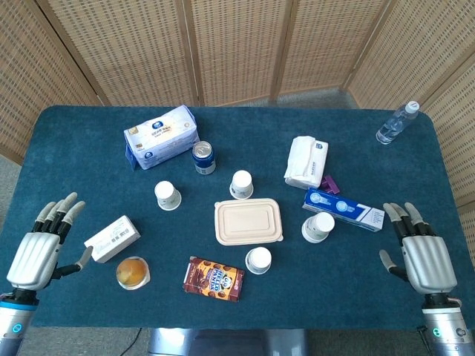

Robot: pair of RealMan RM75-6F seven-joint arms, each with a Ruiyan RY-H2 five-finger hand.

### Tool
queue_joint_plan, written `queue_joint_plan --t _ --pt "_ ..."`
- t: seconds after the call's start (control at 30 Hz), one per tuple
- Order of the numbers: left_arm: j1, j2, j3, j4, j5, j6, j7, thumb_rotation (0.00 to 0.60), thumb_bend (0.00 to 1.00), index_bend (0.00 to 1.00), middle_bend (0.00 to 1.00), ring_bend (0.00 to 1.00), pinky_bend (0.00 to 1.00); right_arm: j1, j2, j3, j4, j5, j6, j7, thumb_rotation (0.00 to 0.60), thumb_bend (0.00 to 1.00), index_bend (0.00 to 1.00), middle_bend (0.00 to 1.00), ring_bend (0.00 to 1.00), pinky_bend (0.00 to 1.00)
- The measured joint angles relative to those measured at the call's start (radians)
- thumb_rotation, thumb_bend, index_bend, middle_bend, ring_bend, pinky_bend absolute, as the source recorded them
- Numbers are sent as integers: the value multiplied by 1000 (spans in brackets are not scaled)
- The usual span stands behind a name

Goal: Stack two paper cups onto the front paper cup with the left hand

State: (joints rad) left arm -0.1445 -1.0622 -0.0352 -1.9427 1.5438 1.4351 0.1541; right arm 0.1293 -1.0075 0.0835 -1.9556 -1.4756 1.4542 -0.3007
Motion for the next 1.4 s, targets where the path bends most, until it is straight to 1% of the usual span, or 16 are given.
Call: queue_joint_plan --t 0.13,0.27,0.47,0.6,0.73,0.93,1.2,1.4 --pt "-20 8 -10 0 -24 -35 -4 468 427 0 0 0 62 2 2 3 3 7 -5 8 600 372 0 137 5 304" --pt "-55 19 -29 2 -70 -92 -5 493 428 0 0 0 87 6 5 4 9 9 -12 16 600 373 0 136 5 304" --pt "-128 21 -68 4 -195 -198 51 493 429 0 0 0 90 6 13 6 19 12 -13 34 600 373 0 137 5 304" --pt "-182 10 -93 17 -283 -265 102 493 429 0 0 0 130 2 20 7 25 17 -9 46 600 371 0 137 5 304" --pt "-237 -21 -118 46 -370 -316 147 518 429 0 0 0 166 -1 25 7 27 18 -6 53 600 373 0 137 5 304" --pt "-326 -81 -146 100 -479 -392 202 517 428 0 0 0 181 -9 35 5 22 15 6 58 600 373 0 137 5 304" --pt "-438 -156 -162 161 -599 -472 279 517 429 0 0 0 177 -18 49 4 19 15 15 66 600 372 0 137 6 304" --pt "-508 -223 -168 241 -668 -507 313 515 428 0 0 0 196 -26 64 5 15 18 26 72 600 371 0 137 5 304"
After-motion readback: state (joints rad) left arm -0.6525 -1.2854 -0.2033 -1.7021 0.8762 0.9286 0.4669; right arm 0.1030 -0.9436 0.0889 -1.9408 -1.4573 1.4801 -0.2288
